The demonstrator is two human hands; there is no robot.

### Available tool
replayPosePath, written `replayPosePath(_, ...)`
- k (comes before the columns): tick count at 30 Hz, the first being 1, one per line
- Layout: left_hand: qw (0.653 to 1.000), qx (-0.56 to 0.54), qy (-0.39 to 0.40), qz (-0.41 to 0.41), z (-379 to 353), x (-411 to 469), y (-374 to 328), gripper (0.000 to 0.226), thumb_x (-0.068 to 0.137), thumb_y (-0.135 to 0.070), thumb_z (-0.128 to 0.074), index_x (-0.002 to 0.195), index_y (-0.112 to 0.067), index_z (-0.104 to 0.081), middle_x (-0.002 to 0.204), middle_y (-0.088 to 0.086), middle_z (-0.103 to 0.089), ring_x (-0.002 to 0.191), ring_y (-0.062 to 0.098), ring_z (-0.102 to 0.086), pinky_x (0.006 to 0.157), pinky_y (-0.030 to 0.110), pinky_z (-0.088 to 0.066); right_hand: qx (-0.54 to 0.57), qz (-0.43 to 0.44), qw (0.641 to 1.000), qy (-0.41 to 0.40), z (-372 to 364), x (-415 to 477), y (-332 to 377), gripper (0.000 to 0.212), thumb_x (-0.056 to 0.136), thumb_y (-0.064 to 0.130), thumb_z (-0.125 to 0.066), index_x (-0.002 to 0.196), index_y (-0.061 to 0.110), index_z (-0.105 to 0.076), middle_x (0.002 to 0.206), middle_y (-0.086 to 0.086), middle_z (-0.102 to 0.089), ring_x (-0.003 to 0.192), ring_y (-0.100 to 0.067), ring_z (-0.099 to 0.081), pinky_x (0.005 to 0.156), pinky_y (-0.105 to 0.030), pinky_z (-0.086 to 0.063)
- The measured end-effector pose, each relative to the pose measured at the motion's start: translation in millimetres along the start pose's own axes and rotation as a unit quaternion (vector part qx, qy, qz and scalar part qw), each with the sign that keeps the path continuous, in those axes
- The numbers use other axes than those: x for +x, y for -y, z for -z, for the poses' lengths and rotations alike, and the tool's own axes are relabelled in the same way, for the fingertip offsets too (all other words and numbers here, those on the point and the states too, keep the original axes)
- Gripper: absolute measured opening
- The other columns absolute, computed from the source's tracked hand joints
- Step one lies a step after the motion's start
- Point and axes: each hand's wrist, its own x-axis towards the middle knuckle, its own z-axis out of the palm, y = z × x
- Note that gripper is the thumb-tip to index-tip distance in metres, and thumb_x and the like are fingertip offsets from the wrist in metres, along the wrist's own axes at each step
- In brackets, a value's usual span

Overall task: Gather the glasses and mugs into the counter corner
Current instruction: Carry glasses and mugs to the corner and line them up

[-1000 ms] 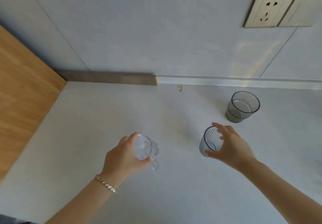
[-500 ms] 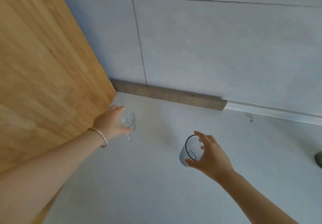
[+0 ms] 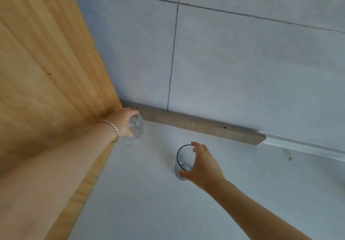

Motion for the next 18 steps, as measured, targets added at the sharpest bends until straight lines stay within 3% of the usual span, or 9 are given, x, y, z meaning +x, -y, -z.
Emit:
replayPosePath(9,0.999,0.001,0.017,-0.035,5,22,11,0.084,0.069,-0.007,-0.076,0.142,-0.012,-0.033,0.145,0.007,-0.040,0.129,0.022,-0.045,0.102,0.027,-0.041,-0.036,0.053,0.998,-0.020,-20,99,72,0.083,0.074,0.030,-0.074,0.140,0.012,-0.027,0.139,-0.008,-0.038,0.119,-0.030,-0.050,0.087,-0.035,-0.047)
replayPosePath(15,0.999,0.018,0.023,-0.026,-1,14,13,0.086,0.077,-0.007,-0.070,0.148,-0.016,-0.021,0.158,0.009,-0.014,0.140,0.023,-0.032,0.111,0.028,-0.033,0.025,0.057,0.998,-0.032,-32,104,78,0.103,0.081,0.030,-0.071,0.149,0.009,0.003,0.153,-0.009,-0.015,0.134,-0.028,-0.038,0.102,-0.037,-0.044)
replayPosePath(18,0.997,0.057,-0.049,-0.012,-7,-4,8,0.076,0.081,-0.012,-0.066,0.146,-0.019,-0.025,0.157,0.010,-0.014,0.139,0.028,-0.031,0.110,0.036,-0.038,0.028,0.037,0.999,0.009,-30,82,56,0.095,0.082,0.027,-0.070,0.149,0.010,-0.005,0.151,-0.011,-0.022,0.132,-0.030,-0.042,0.104,-0.040,-0.043)
